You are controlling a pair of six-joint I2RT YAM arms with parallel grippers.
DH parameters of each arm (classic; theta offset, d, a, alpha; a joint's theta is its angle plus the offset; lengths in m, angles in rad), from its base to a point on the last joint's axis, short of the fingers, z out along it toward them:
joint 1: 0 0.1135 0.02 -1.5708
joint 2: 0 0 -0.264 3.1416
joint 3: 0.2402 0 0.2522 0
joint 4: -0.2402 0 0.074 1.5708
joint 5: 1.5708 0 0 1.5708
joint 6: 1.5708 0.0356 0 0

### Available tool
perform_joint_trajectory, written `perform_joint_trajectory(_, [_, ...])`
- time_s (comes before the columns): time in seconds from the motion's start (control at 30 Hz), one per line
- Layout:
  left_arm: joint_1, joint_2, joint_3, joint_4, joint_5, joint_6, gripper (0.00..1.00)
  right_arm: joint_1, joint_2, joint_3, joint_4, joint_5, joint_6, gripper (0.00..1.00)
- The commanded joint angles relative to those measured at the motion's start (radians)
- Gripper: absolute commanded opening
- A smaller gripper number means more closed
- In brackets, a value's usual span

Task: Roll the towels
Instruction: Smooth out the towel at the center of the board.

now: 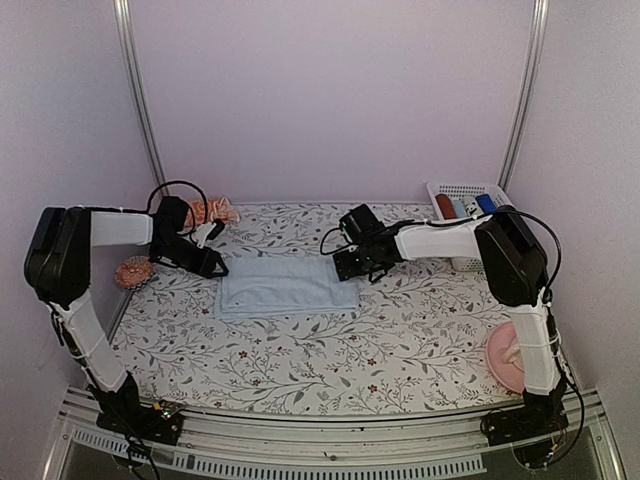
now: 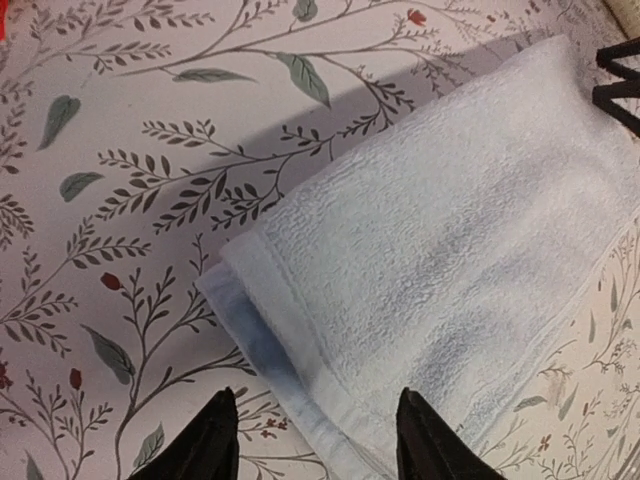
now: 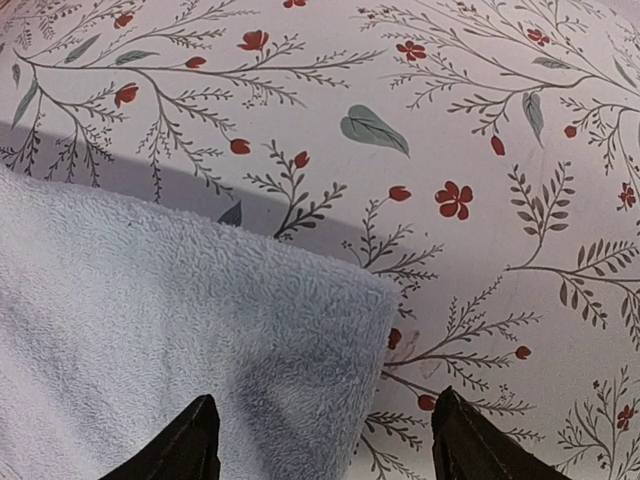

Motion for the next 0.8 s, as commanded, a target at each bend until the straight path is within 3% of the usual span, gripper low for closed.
perform_joint_trajectory(0.0, [-0.015, -0.113, -0.013, -0.032, 0.038, 0.088, 0.54, 0.013, -0.035, -0.005, -0.008, -0.004, -0.020, 0.73])
perform_joint_trajectory(0.23, [-0.056, -0.238, -0.155, -0.051, 0.076, 0.297, 0.36, 0.034, -0.066, -0.025, -0.006, -0.011, -0.032, 0.73])
perform_joint_trajectory(0.47, [-0.180, -0.284, -0.272, 0.038, -0.053, 0.456, 0.31, 0.043, -0.096, -0.069, 0.006, -0.029, -0.023, 0.73])
perform_joint_trajectory(0.77, [-0.215, -0.200, -0.302, 0.140, -0.212, 0.477, 0.24, 0.043, -0.114, -0.112, 0.019, -0.027, -0.019, 0.73])
